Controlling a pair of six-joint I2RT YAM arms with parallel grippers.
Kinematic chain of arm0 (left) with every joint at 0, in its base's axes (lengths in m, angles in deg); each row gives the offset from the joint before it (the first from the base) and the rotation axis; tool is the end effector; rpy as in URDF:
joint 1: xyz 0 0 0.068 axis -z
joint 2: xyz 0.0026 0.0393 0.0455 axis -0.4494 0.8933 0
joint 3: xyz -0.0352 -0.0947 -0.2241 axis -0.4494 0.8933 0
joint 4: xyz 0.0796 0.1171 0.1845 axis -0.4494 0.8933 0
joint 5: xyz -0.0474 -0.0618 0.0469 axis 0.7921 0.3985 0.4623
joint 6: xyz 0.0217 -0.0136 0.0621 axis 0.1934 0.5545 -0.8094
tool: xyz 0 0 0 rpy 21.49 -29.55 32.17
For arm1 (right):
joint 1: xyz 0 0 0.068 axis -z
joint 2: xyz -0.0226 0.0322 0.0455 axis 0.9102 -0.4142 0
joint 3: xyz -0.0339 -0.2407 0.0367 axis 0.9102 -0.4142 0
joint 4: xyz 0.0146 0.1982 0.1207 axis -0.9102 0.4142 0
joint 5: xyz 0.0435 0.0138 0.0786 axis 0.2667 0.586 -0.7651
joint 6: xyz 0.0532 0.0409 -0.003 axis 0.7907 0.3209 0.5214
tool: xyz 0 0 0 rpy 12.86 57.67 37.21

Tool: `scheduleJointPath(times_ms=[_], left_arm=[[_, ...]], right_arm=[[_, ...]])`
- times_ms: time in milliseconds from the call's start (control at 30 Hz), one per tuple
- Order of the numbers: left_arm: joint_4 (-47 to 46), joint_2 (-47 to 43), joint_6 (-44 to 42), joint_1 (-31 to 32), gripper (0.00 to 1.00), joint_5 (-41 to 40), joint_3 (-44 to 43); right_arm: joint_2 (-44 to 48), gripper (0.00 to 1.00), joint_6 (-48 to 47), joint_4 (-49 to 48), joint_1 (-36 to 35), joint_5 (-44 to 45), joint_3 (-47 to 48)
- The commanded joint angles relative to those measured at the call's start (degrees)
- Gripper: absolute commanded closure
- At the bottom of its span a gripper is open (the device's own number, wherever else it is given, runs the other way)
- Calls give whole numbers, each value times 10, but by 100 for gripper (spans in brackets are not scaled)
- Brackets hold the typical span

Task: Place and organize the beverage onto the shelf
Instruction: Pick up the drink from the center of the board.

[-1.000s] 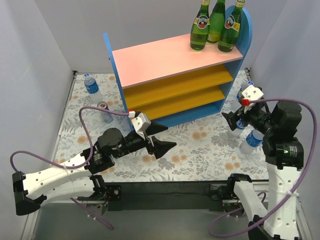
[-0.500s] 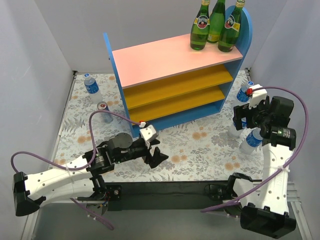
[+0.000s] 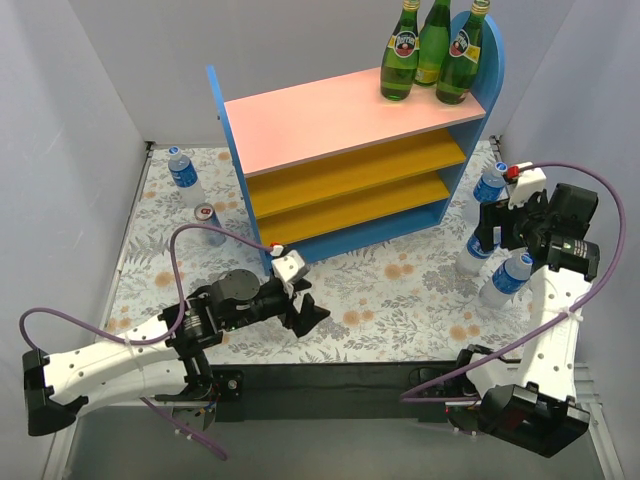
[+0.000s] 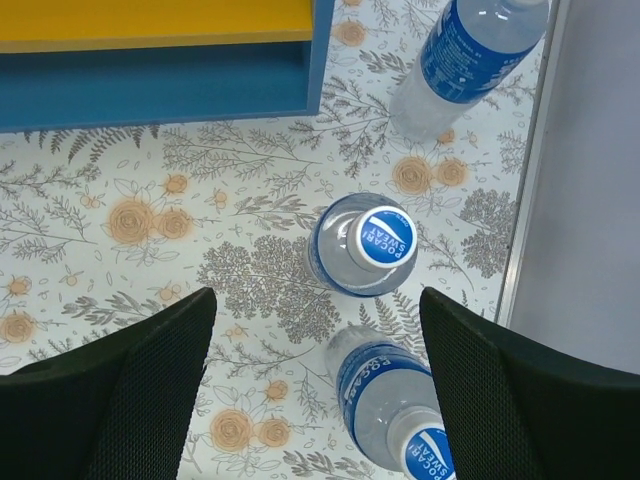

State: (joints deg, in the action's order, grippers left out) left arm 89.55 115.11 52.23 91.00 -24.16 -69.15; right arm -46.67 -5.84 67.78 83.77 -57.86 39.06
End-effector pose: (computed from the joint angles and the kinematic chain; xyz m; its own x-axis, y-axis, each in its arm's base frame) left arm 0.0819 -0.1698 0.2756 -0.7502 -0.1283 -0.6486 0.5160 0.4997 -0.6957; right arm 0.1852 -0.0400 0.3317 -0.5015 -0.2336 -0.8331 -0.2234 0.9652 -0.1361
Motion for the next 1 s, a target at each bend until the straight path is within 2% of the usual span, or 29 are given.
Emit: scheduleJointPath(times_ms=[0, 200, 400, 533, 667, 833, 933, 967], left_arm=[[37, 5, 38, 0, 24, -63, -13], [104, -4, 85, 0, 24, -88, -50], [92, -22, 106, 0, 24, -88, -30], [72, -12, 108, 0, 24, -76, -23], [47, -2, 105, 0, 23, -68, -21], [18, 10, 105, 0, 23, -57, -15], [-2, 19, 105, 0, 22, -47, -9], [-9, 20, 103, 0, 22, -44, -6]], right_arm=[[-14, 13, 0, -5, 10, -23, 20], [-40, 15, 2, -19, 14, -4, 18], [-71, 20, -1, -52, 28, 29, 13], [-99, 28, -2, -71, 29, 15, 12], [-122, 39, -7, -75, 29, -11, 15], [-139, 46, -22, -78, 29, -29, 8], [-147, 59, -31, -79, 29, -38, 3], [-148, 71, -34, -78, 29, -43, 1]])
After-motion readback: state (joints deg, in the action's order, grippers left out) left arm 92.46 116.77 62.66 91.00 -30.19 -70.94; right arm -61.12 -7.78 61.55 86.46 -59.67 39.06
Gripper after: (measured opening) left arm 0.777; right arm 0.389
